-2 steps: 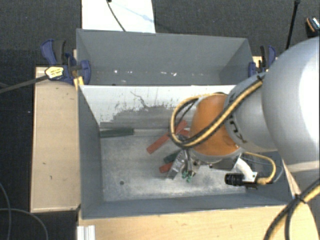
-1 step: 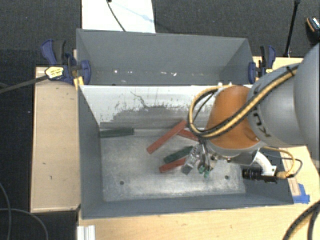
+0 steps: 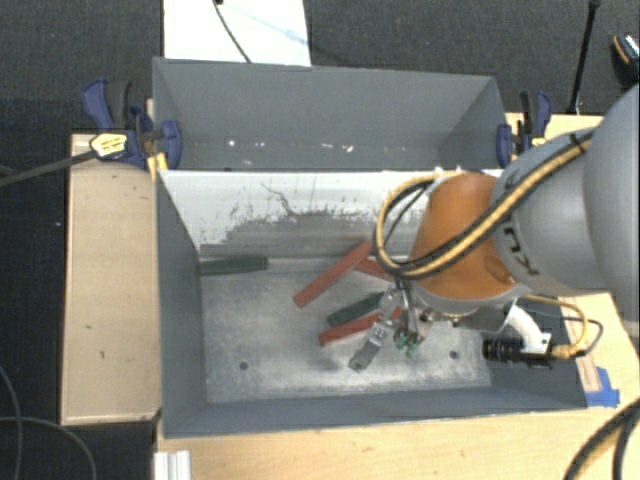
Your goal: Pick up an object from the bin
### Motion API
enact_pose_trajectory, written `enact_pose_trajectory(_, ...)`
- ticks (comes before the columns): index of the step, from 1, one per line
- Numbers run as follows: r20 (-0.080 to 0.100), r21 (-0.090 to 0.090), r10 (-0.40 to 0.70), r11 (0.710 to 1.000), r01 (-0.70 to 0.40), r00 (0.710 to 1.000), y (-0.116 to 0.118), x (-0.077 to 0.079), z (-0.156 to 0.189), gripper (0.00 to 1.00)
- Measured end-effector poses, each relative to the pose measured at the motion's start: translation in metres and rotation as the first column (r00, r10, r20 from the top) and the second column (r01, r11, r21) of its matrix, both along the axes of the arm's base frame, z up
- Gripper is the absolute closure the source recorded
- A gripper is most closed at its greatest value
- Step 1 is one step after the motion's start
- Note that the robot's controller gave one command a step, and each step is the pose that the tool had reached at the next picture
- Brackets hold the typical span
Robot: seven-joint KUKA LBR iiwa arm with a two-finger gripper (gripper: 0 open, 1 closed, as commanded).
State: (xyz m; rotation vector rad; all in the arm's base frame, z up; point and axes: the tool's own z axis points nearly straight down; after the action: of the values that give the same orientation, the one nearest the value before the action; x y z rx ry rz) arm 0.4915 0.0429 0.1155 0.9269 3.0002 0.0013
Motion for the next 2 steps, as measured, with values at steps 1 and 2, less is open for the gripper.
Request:
enact_pose_trajectory(1, 0.001, 0.001, -0.300, 0.954, 0.300, 0.954, 0.0023, 0.0606, -0.0443, 0.00)
enact_pose_trajectory(2, 0.003, 0.003, -0.296, 0.955, 0.296, 0.955, 0.0032, 0.0618, -0.0425, 1.00)
